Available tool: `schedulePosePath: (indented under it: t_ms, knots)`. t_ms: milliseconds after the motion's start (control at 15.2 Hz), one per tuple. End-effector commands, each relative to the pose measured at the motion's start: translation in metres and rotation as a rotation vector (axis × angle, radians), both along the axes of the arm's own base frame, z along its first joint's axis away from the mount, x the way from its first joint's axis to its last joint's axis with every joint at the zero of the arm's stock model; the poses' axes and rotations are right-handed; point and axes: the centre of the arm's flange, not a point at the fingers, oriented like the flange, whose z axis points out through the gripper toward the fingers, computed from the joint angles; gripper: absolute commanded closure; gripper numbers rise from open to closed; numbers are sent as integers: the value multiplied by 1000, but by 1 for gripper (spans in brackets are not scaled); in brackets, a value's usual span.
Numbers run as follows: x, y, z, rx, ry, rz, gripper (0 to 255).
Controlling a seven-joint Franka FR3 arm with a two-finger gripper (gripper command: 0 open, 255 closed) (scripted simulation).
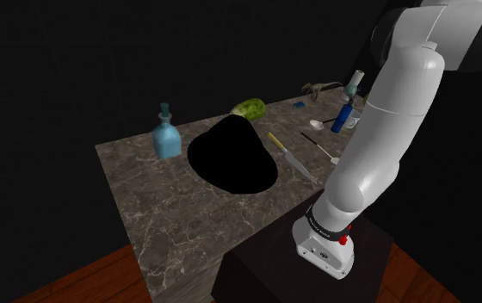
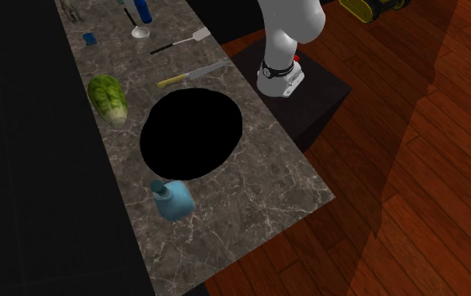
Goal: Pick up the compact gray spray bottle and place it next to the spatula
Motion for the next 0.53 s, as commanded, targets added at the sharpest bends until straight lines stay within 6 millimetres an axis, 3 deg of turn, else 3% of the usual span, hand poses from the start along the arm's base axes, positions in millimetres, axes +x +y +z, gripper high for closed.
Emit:
schedulePosePath:
  t_ms: [0,462]
  knots:
    - [1,1,-11,0,0,0,255]
    - [1,1,-48,0,0,0,255]
